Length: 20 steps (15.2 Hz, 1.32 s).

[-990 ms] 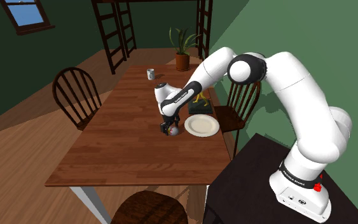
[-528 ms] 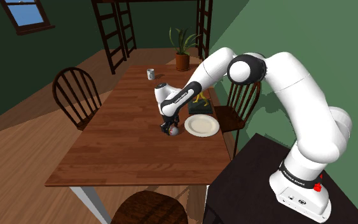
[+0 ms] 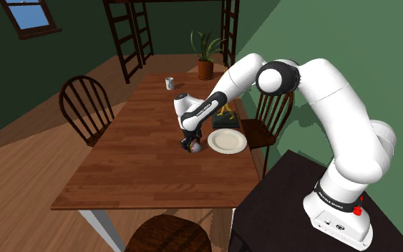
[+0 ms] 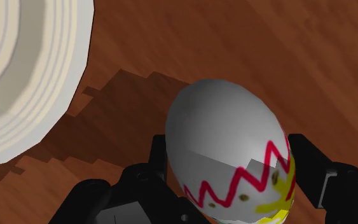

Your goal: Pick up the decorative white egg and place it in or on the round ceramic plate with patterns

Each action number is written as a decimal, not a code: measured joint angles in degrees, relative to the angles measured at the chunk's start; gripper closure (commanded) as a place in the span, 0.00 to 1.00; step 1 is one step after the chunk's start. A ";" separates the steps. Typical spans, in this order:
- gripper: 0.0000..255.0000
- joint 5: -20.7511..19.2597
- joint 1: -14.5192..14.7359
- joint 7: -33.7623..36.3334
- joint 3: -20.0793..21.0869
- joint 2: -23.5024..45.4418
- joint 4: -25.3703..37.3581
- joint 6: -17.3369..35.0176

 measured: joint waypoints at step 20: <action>1.00 2.31 -2.66 -2.65 1.81 -10.36 -4.14 -6.02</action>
